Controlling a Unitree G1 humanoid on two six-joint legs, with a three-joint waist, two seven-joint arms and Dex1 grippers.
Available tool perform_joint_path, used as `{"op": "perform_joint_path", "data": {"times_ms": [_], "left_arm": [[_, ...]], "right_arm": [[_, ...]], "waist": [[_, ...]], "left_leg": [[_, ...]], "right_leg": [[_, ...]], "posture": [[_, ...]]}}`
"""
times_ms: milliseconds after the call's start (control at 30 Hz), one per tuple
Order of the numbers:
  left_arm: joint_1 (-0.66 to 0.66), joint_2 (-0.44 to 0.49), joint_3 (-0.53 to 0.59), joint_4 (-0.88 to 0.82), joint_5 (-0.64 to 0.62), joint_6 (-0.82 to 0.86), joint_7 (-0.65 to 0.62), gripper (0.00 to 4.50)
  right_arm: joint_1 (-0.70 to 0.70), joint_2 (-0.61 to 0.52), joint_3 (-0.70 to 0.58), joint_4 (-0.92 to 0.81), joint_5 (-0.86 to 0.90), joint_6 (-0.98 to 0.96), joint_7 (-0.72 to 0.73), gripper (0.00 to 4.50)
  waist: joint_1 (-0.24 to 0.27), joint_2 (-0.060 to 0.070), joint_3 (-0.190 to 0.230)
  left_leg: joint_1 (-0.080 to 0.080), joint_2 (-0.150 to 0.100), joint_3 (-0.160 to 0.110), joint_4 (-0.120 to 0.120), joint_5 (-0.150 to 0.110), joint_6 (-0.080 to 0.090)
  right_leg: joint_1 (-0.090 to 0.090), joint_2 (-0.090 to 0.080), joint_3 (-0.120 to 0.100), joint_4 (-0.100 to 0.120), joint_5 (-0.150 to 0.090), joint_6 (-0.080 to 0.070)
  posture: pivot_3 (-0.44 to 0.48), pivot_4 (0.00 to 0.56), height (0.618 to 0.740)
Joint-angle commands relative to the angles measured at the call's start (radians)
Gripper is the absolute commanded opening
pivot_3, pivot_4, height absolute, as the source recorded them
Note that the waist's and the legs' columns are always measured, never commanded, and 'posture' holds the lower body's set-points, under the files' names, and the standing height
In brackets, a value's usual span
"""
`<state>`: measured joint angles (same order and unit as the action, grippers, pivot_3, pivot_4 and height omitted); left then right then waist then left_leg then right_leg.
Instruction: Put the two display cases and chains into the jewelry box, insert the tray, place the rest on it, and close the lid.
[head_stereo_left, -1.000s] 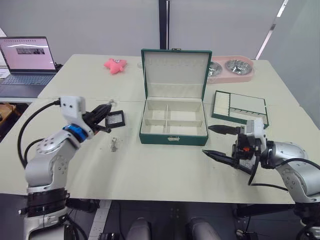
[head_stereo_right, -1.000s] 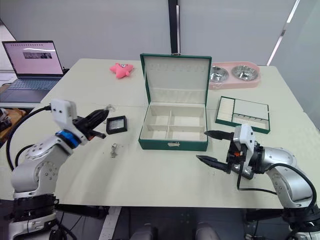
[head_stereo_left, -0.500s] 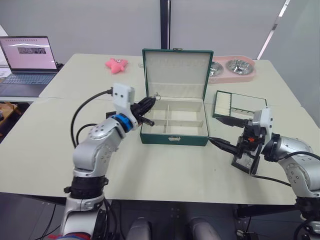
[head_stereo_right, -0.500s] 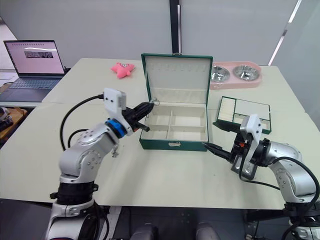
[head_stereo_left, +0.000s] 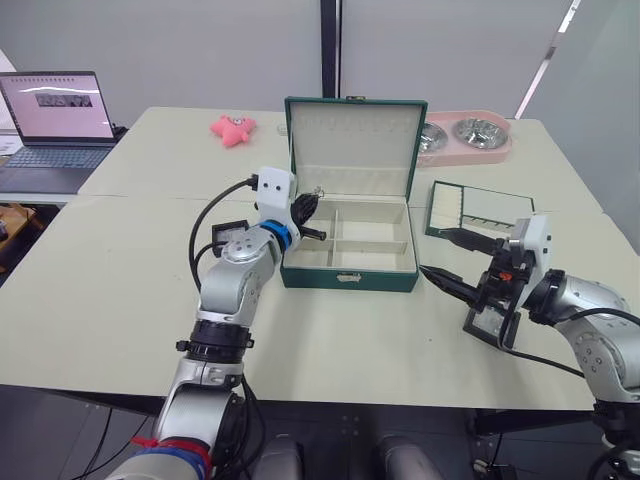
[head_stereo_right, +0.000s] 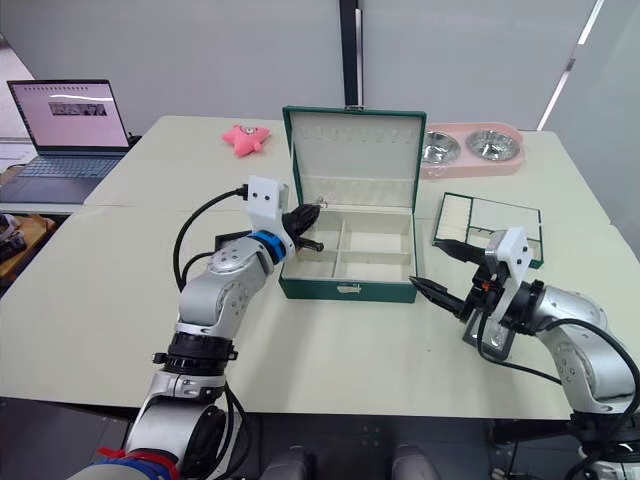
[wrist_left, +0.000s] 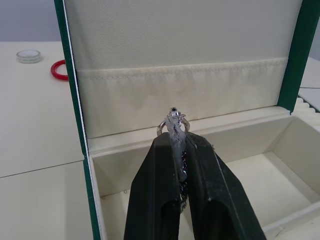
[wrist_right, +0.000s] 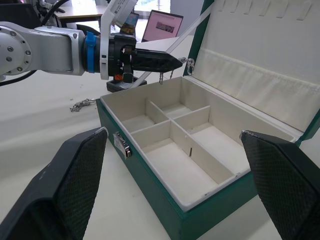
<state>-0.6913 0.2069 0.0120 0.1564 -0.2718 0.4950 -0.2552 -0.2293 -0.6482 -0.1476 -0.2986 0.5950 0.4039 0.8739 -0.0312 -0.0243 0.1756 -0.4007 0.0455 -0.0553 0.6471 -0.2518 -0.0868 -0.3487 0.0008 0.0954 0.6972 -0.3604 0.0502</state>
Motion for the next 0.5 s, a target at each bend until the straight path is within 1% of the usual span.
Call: {"op": "perform_joint_path", "data": {"times_ms": [33, 500], "left_arm": [[-0.027, -0.006, 0.011, -0.011, 0.01, -0.027, -0.007, 0.01], [-0.029, -0.021, 0.014, 0.004, 0.033, -0.024, 0.004, 0.01]], "right_arm": [[-0.002, -0.002, -0.034, -0.041, 0.022, 0.002, -0.012, 4.5], [-0.007, -0.008, -0.028, -0.035, 0.026, 0.005, -0.023, 4.5]], "waist": [[0.0, 0.0, 0.0], [0.0, 0.0, 0.0]], "left_leg": [[0.0, 0.0, 0.0, 0.0, 0.0, 0.0], [0.0, 0.0, 0.0, 0.0, 0.0, 0.0]], "right_leg": [[0.0, 0.0, 0.0, 0.0, 0.0, 0.0], [0.0, 0.0, 0.0, 0.0, 0.0, 0.0]], "posture": [[0.0, 0.15, 0.74], [0.0, 0.15, 0.74]]}}
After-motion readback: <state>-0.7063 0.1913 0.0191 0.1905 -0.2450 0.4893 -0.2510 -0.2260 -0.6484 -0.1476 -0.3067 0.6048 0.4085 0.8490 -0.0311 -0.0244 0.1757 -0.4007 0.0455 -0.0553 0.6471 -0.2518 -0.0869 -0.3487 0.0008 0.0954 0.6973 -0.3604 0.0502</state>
